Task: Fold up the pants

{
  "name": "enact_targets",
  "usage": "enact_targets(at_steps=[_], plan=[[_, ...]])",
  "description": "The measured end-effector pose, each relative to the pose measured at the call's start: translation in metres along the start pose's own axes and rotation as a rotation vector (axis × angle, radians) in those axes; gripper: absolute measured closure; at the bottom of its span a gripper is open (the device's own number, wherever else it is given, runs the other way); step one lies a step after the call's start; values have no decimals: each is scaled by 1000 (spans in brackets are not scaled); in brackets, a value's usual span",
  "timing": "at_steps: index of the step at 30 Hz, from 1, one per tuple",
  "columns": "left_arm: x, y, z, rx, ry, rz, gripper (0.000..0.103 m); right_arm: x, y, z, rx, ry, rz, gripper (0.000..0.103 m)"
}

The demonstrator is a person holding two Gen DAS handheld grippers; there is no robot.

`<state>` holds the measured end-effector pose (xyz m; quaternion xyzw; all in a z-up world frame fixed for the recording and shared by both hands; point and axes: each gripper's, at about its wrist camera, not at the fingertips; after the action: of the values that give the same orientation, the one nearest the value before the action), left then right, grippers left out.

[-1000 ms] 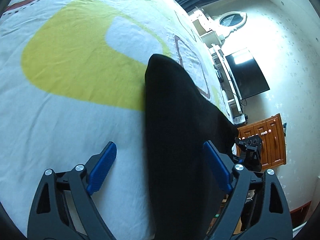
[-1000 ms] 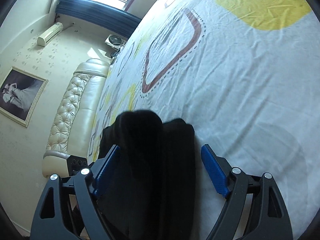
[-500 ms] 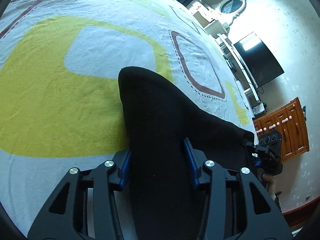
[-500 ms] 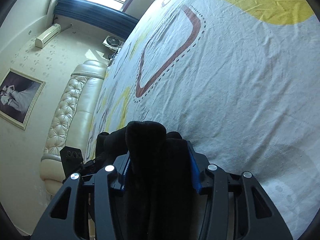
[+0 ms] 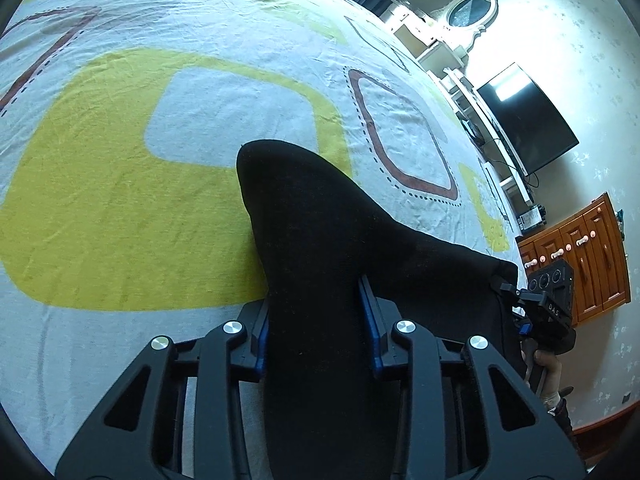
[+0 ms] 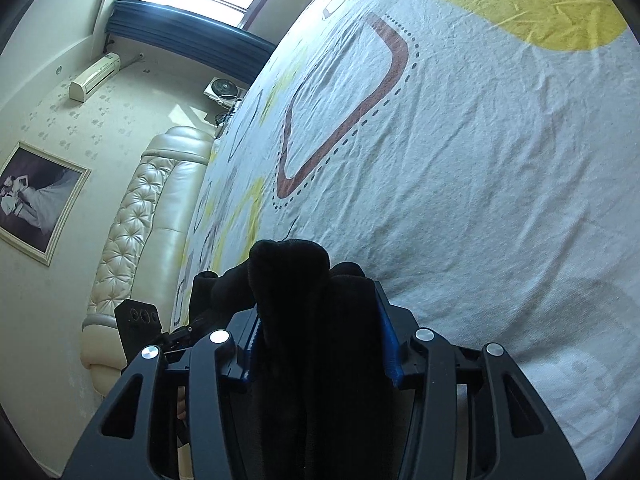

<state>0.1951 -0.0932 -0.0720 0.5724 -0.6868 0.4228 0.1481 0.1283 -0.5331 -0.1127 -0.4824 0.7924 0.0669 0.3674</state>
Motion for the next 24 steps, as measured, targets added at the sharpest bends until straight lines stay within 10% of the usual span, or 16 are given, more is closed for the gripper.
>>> enact_targets(at_steps=[24], plan=[[-61,-20,-71,72,-58,-71,69,-51,-3,62,-58,-41,-34,56]])
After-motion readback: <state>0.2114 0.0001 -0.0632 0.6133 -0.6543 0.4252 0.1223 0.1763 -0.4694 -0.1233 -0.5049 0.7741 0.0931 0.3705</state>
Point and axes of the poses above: each gripper's, at about its wrist camera, not at the fingertips, and z roughly the way its jaws point, x to its right, y to its underside, and after that the axes turned 12 degrees about y, right-handed
